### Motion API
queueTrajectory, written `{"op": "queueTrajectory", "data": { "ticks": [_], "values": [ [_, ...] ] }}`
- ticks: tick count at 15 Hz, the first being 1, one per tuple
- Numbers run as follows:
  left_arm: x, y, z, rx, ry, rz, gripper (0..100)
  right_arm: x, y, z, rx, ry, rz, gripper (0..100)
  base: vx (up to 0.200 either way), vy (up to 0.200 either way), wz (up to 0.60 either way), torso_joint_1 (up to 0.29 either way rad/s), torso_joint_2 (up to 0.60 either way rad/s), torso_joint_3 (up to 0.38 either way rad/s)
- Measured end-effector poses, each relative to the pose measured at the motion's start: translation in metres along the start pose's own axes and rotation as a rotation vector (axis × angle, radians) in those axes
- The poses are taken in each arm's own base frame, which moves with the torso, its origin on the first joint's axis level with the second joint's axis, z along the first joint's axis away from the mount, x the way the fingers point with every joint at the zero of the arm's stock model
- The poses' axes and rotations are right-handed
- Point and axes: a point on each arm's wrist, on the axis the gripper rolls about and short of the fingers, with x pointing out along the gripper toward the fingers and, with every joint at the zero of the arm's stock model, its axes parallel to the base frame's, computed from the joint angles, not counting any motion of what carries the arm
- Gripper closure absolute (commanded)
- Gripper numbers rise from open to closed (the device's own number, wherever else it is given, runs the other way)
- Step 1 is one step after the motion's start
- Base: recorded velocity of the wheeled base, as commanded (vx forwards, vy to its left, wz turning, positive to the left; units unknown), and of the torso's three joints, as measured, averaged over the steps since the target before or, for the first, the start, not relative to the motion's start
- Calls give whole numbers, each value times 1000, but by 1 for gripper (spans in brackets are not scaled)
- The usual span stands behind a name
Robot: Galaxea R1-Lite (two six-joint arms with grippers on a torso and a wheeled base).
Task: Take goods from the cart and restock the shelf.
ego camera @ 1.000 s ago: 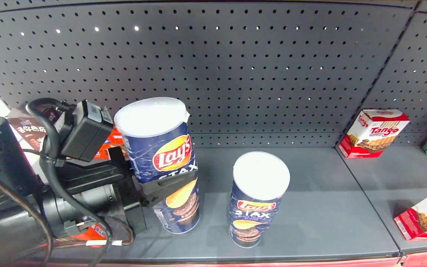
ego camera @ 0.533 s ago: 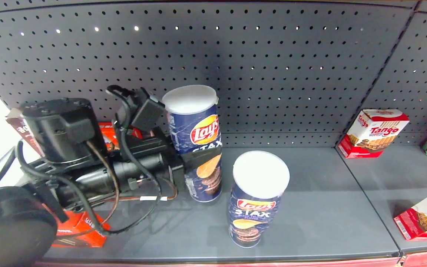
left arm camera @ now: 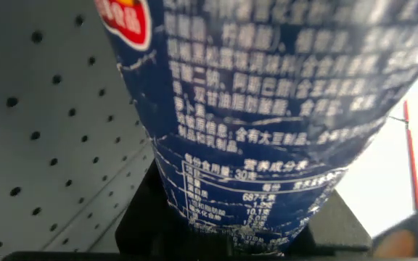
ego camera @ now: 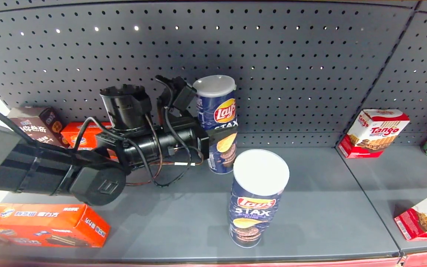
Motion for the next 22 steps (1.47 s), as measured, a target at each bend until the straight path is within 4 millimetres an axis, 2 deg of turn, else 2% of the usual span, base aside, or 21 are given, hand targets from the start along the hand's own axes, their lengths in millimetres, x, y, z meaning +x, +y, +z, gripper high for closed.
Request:
{"op": "queueTrajectory", "data": {
  "ticks": [8, 9, 12, 15, 18, 22],
  "values": [
    [24, 27, -19, 38, 30, 19, 100, 0, 0, 0, 0, 0, 0, 0, 0, 0, 0, 0, 0, 0],
    [28, 27, -21, 38, 31, 15, 0, 0, 0, 0, 0, 0, 0, 0, 0, 0, 0, 0, 0, 0],
    [32, 27, -28, 29, 42, 10, 0, 0, 0, 0, 0, 0, 0, 0, 0, 0, 0, 0, 0, 0],
    [28, 27, -35, 12, 66, 17, 0, 0, 0, 0, 0, 0, 0, 0, 0, 0, 0, 0, 0, 0],
    [12, 22, -35, -11, 118, 29, 0, 0, 0, 0, 0, 0, 0, 0, 0, 0, 0, 0, 0, 0],
    [-12, 16, -33, 72, 230, 93, 0, 0, 0, 0, 0, 0, 0, 0, 0, 0, 0, 0, 0, 0]
  ]
}}
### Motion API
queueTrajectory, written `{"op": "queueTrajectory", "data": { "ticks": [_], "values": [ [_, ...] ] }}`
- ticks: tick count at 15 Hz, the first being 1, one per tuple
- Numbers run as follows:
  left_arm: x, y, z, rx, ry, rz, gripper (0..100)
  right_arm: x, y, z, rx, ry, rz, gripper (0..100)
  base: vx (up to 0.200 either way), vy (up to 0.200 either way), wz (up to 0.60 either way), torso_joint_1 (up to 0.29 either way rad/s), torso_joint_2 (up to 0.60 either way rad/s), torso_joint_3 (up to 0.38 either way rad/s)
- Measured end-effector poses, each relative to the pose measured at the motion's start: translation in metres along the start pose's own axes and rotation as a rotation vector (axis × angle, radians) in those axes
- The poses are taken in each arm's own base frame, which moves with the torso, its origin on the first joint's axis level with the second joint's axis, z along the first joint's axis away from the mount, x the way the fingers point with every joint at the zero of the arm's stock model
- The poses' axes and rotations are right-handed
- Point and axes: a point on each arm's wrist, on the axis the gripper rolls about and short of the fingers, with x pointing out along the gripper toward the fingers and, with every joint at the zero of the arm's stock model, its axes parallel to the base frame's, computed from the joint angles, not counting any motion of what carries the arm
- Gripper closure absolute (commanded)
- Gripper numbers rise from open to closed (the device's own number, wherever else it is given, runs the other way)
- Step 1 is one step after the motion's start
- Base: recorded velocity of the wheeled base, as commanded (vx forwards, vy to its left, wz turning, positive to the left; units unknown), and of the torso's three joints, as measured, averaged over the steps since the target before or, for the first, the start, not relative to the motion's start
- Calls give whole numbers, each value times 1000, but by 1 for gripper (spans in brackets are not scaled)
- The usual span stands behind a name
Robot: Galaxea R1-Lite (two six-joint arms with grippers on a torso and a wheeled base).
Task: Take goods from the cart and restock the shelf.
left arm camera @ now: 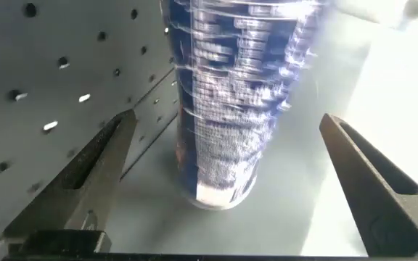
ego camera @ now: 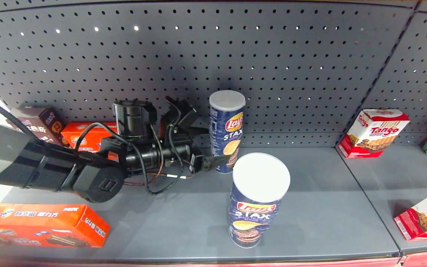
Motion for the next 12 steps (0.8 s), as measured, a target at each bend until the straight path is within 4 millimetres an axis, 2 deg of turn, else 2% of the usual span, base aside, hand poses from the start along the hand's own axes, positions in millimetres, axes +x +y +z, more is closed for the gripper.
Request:
{"op": "queueTrajectory", "data": {
  "ticks": [4, 9, 12],
  "values": [
    [-8, 0, 6, 84, 30, 83, 0, 0, 0, 0, 0, 0, 0, 0, 0, 0, 0, 0, 0, 0],
    [-5, 3, 10, 119, 48, 194, 0, 0, 0, 0, 0, 0, 0, 0, 0, 0, 0, 0, 0, 0],
    [-5, 4, 8, 125, 52, 202, 0, 0, 0, 0, 0, 0, 0, 0, 0, 0, 0, 0, 0, 0]
  ]
}}
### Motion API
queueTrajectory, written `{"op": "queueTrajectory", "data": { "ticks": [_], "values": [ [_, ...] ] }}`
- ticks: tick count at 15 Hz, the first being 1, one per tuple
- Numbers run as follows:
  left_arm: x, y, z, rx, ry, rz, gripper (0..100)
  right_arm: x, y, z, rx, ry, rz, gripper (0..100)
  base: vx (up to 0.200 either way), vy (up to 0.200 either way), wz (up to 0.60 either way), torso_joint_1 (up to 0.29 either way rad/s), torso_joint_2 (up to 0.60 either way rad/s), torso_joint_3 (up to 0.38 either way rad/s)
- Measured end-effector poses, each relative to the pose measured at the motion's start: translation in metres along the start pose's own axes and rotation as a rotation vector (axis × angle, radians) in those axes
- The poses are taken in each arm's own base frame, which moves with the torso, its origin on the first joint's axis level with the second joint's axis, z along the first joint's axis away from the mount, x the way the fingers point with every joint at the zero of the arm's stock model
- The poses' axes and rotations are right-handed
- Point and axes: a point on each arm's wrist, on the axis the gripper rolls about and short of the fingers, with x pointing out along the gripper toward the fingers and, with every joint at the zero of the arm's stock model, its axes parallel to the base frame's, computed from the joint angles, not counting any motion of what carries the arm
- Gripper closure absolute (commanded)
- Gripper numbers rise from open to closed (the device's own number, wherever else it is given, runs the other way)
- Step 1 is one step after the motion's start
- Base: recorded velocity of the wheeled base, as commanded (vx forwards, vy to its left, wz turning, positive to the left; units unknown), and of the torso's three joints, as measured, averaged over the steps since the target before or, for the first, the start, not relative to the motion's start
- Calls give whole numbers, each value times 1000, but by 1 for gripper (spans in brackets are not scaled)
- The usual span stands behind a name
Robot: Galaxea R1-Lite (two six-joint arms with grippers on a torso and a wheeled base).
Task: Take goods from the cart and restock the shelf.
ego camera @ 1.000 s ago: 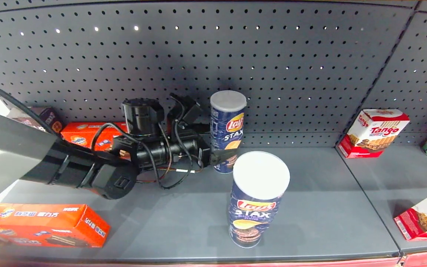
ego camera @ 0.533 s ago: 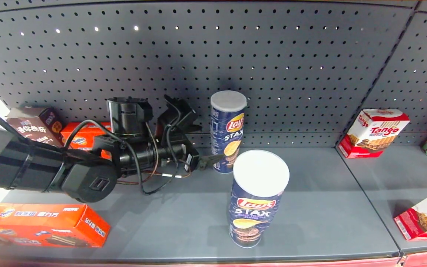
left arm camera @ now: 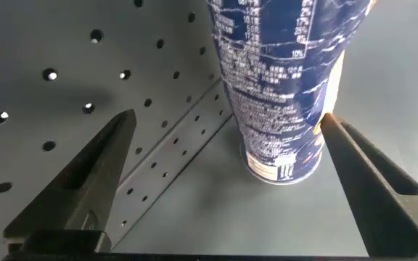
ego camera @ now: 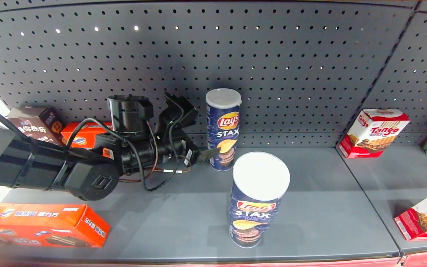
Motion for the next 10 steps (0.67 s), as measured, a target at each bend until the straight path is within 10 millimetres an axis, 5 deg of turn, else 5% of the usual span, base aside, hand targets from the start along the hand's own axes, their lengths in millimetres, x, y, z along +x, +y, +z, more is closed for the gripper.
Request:
{"op": "queueTrajectory", "data": {
  "ticks": [10],
  "values": [
    [-2, 3, -6, 1, 37, 47, 0, 0, 0, 0, 0, 0, 0, 0, 0, 0, 0, 0, 0, 0]
  ]
}}
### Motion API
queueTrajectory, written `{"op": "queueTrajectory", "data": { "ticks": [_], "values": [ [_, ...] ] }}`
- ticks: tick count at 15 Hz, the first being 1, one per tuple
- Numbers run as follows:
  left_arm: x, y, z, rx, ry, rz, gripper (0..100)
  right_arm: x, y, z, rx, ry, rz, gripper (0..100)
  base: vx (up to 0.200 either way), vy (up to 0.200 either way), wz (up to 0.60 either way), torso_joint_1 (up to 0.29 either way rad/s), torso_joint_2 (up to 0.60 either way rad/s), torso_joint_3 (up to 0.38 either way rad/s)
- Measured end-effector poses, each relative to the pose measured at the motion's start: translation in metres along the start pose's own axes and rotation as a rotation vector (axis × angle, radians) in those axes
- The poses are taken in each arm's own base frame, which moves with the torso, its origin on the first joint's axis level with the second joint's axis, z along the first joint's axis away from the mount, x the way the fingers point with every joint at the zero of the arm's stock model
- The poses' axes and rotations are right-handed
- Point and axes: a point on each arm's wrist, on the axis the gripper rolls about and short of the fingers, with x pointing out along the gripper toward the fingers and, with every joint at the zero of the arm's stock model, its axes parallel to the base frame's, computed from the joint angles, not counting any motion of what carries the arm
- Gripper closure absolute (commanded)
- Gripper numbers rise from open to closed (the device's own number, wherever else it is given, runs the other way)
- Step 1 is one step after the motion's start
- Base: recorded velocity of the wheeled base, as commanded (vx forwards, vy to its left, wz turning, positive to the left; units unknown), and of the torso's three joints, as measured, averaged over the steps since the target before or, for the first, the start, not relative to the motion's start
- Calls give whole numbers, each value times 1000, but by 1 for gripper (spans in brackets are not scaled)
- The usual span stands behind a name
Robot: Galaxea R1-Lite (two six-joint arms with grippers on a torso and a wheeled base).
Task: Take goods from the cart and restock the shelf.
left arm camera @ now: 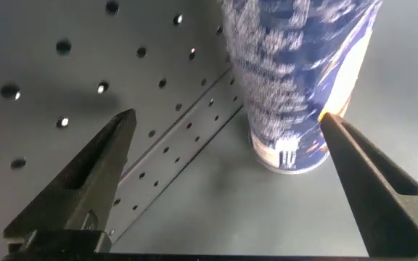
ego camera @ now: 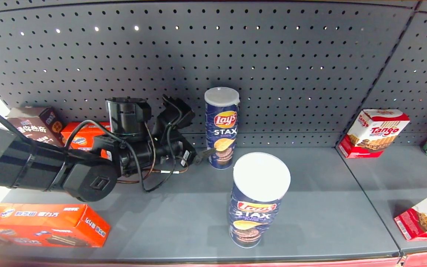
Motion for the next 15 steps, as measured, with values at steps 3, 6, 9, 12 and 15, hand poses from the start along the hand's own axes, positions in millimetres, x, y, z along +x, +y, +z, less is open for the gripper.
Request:
{"op": "queueTrajectory", "data": {
  "ticks": [3, 6, 9, 12, 15],
  "values": [
    [-3, -4, -7, -2, 20, 12, 0, 0, 0, 0, 0, 0, 0, 0, 0, 0, 0, 0, 0, 0],
    [-12, -5, -9, 6, 39, 86, 0, 0, 0, 0, 0, 0, 0, 0, 0, 0, 0, 0, 0, 0],
    [-17, -1, -10, 3, 51, 126, 0, 0, 0, 0, 0, 0, 0, 0, 0, 0, 0, 0, 0, 0],
    [-16, 5, -6, 6, 49, 168, 0, 0, 0, 0, 0, 0, 0, 0, 0, 0, 0, 0, 0, 0],
    [-7, 9, -2, 9, 42, 195, 0, 0, 0, 0, 0, 0, 0, 0, 0, 0, 0, 0, 0, 0]
  ]
}}
